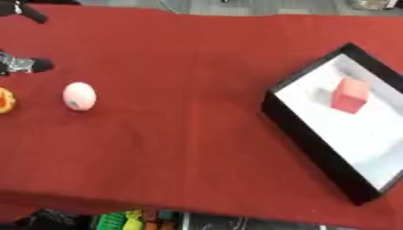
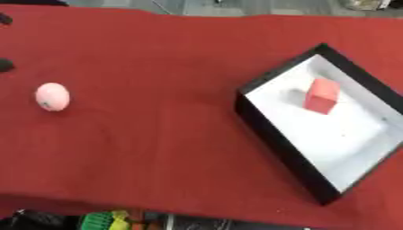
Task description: Pick up the objects with one hand, pass them to the other hand, and then place them into the box on the other side of the table.
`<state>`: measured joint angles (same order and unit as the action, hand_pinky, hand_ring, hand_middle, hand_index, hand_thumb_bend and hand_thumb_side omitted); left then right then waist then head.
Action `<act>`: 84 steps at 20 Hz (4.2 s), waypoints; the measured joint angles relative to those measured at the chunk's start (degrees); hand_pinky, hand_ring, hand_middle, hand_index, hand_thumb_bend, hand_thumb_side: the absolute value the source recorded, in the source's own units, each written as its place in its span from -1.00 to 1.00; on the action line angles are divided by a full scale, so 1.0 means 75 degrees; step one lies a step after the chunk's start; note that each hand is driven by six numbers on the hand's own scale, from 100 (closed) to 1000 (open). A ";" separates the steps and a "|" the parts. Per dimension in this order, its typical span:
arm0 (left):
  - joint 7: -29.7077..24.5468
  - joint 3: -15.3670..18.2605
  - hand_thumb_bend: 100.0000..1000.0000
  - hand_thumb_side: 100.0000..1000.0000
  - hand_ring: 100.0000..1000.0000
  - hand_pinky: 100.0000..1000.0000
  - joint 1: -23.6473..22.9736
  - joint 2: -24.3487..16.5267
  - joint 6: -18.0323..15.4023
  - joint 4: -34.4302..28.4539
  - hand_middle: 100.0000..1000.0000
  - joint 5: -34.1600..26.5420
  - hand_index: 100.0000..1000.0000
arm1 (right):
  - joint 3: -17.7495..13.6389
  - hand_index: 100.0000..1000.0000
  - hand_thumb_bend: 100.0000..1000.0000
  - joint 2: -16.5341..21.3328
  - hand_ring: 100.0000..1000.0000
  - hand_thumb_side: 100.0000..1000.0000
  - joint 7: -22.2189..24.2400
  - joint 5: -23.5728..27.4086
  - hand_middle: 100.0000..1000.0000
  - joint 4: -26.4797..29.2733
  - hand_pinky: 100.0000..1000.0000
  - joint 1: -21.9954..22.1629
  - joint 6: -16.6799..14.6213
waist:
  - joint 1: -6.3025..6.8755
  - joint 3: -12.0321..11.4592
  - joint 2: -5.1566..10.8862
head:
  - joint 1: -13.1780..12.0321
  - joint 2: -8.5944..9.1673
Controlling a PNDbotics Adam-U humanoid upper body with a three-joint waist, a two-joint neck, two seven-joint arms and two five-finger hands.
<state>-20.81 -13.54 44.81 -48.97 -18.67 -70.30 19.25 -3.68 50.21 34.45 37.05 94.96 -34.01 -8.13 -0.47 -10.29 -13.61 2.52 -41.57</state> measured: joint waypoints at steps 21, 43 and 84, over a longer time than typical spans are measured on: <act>-0.2495 0.0927 0.19 -0.16 0.75 0.92 -0.0137 -0.0658 0.0421 0.0925 0.52 0.0711 0.61 | -0.0112 0.88 -1.00 0.0000 0.71 -0.24 0.0144 -0.0514 0.84 -0.0048 1.00 0.0366 -0.0150 | 0.0007 -0.0102 -0.0007 | -0.0675 0.0185; -0.1926 0.1071 0.18 -0.23 0.67 0.86 0.0138 -0.0408 0.1106 0.1706 0.42 0.1451 0.53 | -0.0249 0.84 -1.00 -0.0116 0.70 -0.28 0.0125 -0.1060 0.82 -0.0063 1.00 0.0575 -0.0315 | -0.0024 -0.0128 -0.0139 | -0.0613 0.0263; -0.0764 0.1504 -0.89 -0.90 0.64 0.77 0.0485 0.0519 0.1964 0.3983 0.43 0.3690 0.22 | -0.0240 0.84 -1.00 -0.0490 0.70 -0.41 0.0374 -0.2000 0.80 -0.0428 1.00 0.0580 -0.0543 | -0.0067 0.0053 -0.0264 | -0.0888 0.0398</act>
<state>-26.54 -2.26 48.44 -45.07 -3.94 -40.42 46.92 -5.49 46.53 37.26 22.04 91.75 -29.65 -12.20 -0.97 -9.89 -15.58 -4.14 -38.58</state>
